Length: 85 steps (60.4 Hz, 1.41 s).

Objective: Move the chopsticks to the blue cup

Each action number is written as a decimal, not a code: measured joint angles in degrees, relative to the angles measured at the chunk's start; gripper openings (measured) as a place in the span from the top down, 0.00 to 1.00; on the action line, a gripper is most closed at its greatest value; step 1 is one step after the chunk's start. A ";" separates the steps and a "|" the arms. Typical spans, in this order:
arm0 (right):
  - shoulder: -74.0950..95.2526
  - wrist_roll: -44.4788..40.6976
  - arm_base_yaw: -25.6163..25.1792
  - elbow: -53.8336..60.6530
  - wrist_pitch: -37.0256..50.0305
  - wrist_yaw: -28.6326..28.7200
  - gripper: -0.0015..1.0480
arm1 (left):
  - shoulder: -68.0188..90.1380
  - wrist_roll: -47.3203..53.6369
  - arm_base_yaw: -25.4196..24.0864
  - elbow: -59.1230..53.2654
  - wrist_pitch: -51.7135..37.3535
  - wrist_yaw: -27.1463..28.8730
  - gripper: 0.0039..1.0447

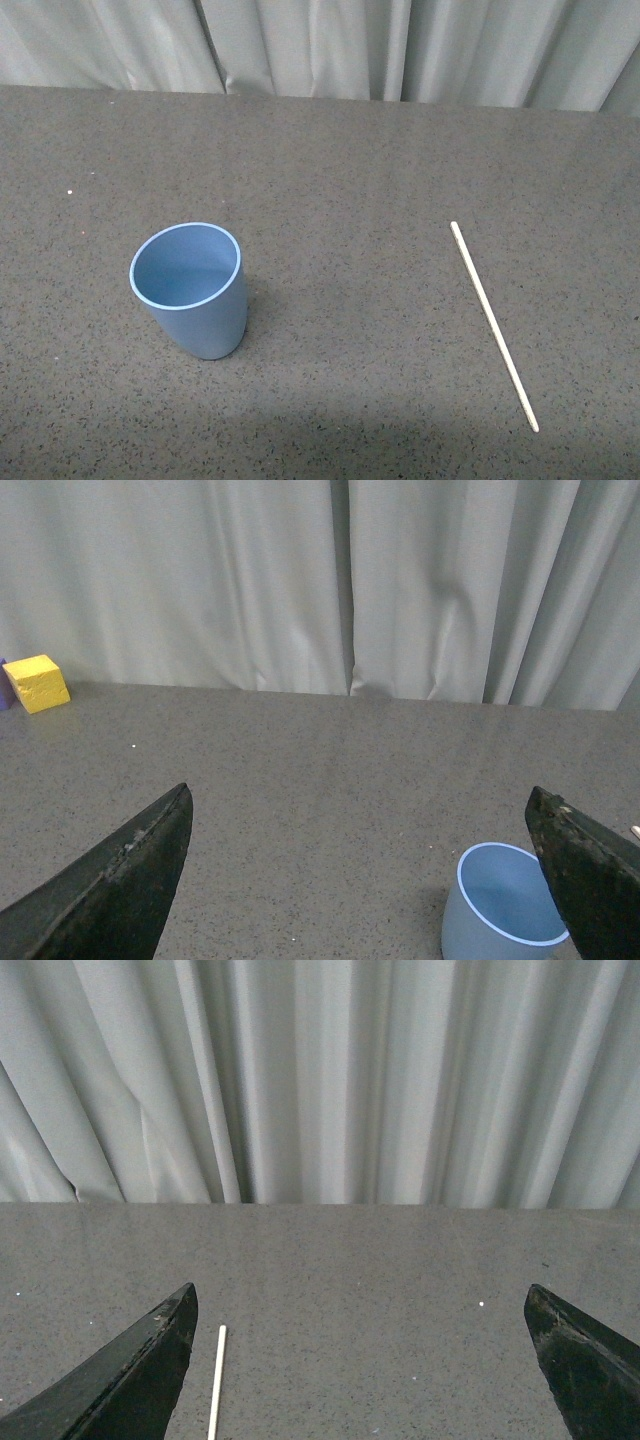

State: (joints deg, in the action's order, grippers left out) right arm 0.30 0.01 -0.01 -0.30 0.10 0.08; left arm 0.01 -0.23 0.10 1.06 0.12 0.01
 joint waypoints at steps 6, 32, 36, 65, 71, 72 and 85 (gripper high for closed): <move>0.00 0.00 0.00 0.00 0.00 0.00 0.09 | 0.00 0.00 0.00 0.00 0.00 -0.02 0.06; 0.00 0.00 0.00 0.00 0.00 0.00 0.09 | 0.00 0.00 0.00 0.00 0.00 0.00 0.06; 0.00 0.00 0.00 0.00 0.00 0.00 0.09 | 0.00 0.00 0.00 0.00 0.00 -0.02 0.06; 2.32 -3.58 1.66 -2.05 -5.55 -5.22 0.09 | 0.00 0.00 0.00 0.00 0.00 -0.02 0.06; 14.45 -10.21 4.24 -7.37 -15.28 -8.74 0.09 | 0.00 -0.02 0.00 0.00 0.00 0.00 0.06; 16.74 -10.84 4.42 -7.76 -14.99 -8.09 0.09 | 0.00 0.00 0.00 0.00 0.00 -0.02 0.06; 43.41 -11.13 6.40 -14.93 -4.94 -4.02 0.09 | 0.00 -0.02 0.00 0.00 0.00 0.00 0.06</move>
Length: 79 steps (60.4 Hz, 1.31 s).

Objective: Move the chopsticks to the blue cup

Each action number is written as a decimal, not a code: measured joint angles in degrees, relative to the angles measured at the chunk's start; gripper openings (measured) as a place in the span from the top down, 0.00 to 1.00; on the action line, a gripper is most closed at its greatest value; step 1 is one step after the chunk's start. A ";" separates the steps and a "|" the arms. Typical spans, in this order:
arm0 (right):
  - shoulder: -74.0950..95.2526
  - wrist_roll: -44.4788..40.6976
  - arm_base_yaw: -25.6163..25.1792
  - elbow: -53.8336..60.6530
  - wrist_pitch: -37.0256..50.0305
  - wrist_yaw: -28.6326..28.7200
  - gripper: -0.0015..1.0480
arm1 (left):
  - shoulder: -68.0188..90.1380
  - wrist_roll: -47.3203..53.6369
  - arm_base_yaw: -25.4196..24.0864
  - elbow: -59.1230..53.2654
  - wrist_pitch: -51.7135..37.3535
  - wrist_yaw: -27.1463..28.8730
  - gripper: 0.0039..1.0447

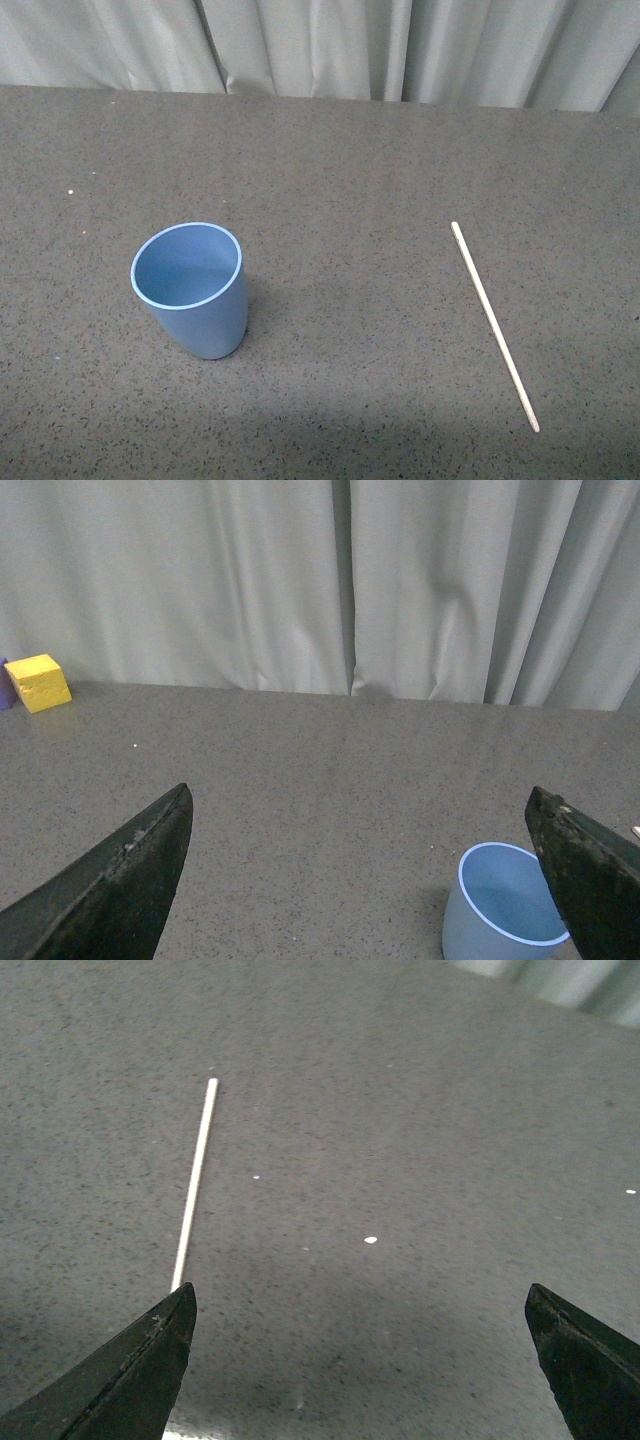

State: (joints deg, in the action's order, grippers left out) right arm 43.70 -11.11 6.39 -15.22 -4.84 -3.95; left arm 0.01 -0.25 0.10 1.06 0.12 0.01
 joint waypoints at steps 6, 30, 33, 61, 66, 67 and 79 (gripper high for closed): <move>12.66 1.73 0.81 -4.94 2.40 2.36 0.09 | 0.00 0.02 0.00 0.00 0.00 0.00 0.06; 55.41 8.72 5.55 -28.15 3.19 7.80 0.09 | 0.00 0.02 0.00 0.00 0.00 0.00 0.06; 57.99 9.51 6.14 -30.18 2.34 7.91 0.09 | 0.00 0.02 0.00 0.00 0.00 0.00 0.06; 75.14 15.98 8.63 -43.91 -4.68 8.13 0.09 | 0.00 0.02 0.00 0.00 0.00 0.00 0.06; 77.22 17.18 8.92 -45.59 -5.38 8.07 0.09 | 0.00 0.02 0.00 0.00 0.00 0.00 0.06; 77.61 17.46 9.01 -45.90 -5.44 8.02 0.09 | 0.00 0.02 0.00 0.00 0.00 0.00 0.06; 80.04 19.34 10.01 -48.19 -6.73 6.95 0.37 | 0.00 0.02 0.00 0.00 0.00 0.00 0.06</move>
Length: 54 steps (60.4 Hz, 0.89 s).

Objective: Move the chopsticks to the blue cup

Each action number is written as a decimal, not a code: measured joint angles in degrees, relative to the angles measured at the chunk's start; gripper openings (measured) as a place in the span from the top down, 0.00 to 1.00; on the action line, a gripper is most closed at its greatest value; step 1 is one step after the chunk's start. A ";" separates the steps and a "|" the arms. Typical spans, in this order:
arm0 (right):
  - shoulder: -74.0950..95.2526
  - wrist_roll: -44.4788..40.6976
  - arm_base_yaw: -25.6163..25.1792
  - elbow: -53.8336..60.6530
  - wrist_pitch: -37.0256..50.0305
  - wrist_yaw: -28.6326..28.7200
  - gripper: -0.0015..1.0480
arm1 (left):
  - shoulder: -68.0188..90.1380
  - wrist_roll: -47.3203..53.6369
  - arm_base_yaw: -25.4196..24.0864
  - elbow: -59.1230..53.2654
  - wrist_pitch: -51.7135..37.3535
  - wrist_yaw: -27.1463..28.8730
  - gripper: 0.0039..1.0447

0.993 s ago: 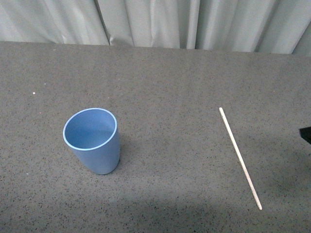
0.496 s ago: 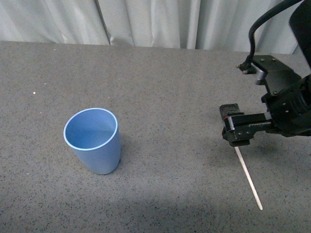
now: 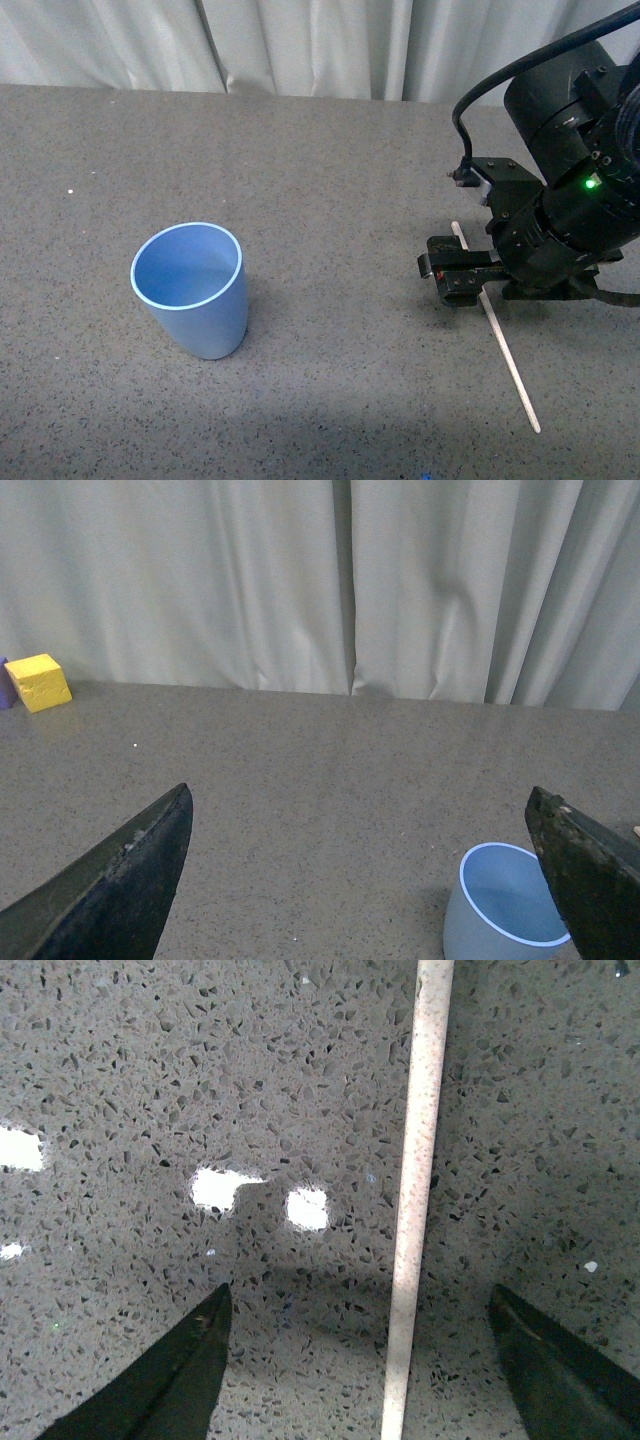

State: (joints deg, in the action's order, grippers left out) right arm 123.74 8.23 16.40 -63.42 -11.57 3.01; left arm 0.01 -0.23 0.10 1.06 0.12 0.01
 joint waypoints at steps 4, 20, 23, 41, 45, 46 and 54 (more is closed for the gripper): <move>0.37 0.50 0.22 -0.63 -0.59 -0.11 0.49 | 0.00 0.00 0.00 0.00 0.00 0.00 0.06; 0.87 1.31 0.22 -1.46 -2.05 -2.27 0.88 | 0.00 0.00 0.00 0.00 0.00 0.00 0.06; 0.87 1.55 0.15 -1.44 -2.03 -2.49 0.95 | 0.00 0.00 0.00 0.00 0.00 0.00 0.06; -3.39 2.12 0.09 4.59 6.64 -0.72 0.99 | 0.00 0.00 0.00 0.00 0.00 0.00 0.06; -7.19 2.05 0.42 7.67 13.46 1.42 0.99 | 0.00 0.00 0.00 0.00 0.00 0.00 0.06; -7.91 1.88 0.52 8.09 14.62 1.64 0.99 | 0.00 -0.02 0.00 0.00 0.00 0.00 0.06; -16.09 0.13 2.12 11.19 29.05 5.57 0.99 | 0.00 0.00 0.00 0.00 0.00 0.00 0.06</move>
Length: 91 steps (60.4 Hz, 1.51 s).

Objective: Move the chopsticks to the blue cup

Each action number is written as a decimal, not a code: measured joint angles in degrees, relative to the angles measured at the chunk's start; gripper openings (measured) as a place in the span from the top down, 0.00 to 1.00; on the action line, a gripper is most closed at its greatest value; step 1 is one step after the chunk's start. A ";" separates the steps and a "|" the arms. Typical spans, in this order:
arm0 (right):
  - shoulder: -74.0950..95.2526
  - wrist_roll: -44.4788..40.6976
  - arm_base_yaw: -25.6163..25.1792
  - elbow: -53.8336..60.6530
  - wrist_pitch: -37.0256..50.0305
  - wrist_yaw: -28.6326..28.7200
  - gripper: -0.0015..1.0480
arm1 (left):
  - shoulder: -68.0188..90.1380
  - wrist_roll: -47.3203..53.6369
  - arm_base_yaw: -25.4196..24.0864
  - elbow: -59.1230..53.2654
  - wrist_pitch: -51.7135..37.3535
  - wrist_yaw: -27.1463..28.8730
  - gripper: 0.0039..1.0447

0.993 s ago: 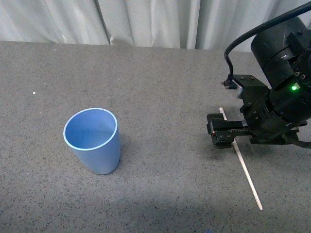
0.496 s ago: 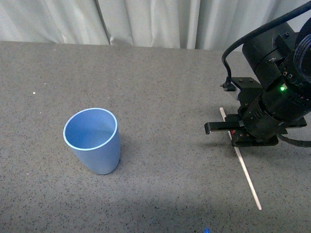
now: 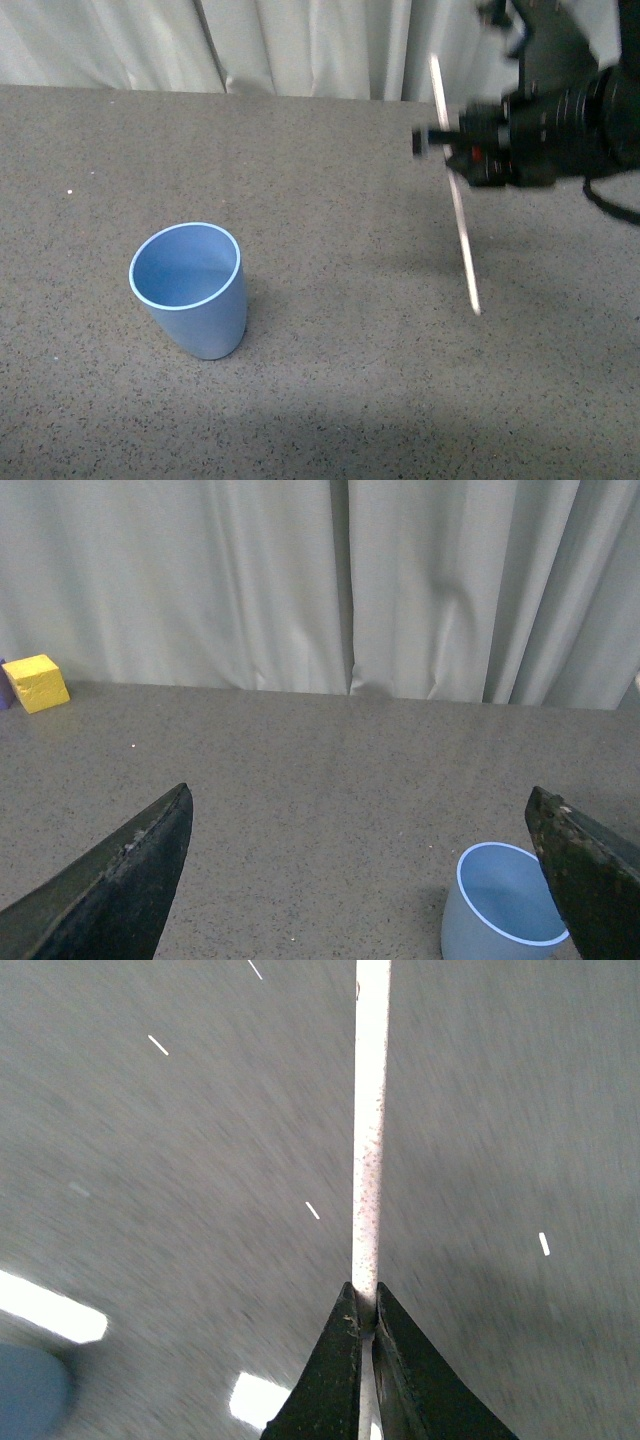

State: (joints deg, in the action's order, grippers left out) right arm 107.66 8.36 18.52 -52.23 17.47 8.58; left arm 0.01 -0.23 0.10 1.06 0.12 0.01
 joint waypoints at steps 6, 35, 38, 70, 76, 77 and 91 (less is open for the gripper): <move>-4.83 -0.48 2.51 0.66 14.27 6.71 0.99 | 0.00 0.00 0.00 0.00 0.00 0.00 0.06; 5.25 -2.25 15.21 -7.45 25.92 23.85 0.99 | 0.00 0.00 0.00 0.00 0.00 0.00 0.06; 6.56 -1.05 15.72 -8.00 26.10 24.96 0.99 | 0.00 0.00 0.00 0.00 0.00 0.00 0.06; 7.69 -5.86 16.81 -1.86 25.42 25.75 0.32 | 0.00 0.00 0.00 0.00 0.00 0.00 0.06; 5.57 -6.01 16.46 0.28 26.67 23.52 0.17 | 0.00 -0.02 0.00 0.00 0.00 0.00 0.06; 5.29 -6.01 16.39 0.55 26.69 22.99 0.15 | 0.00 0.00 0.00 0.00 0.00 0.00 0.06; -6.45 -2.51 8.17 9.94 18.18 1.20 0.09 | 0.00 0.00 0.00 0.00 0.00 0.00 0.06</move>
State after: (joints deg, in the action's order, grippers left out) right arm 101.21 5.85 26.70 -42.28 35.66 9.78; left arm 0.01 -0.23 0.10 1.06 0.12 0.01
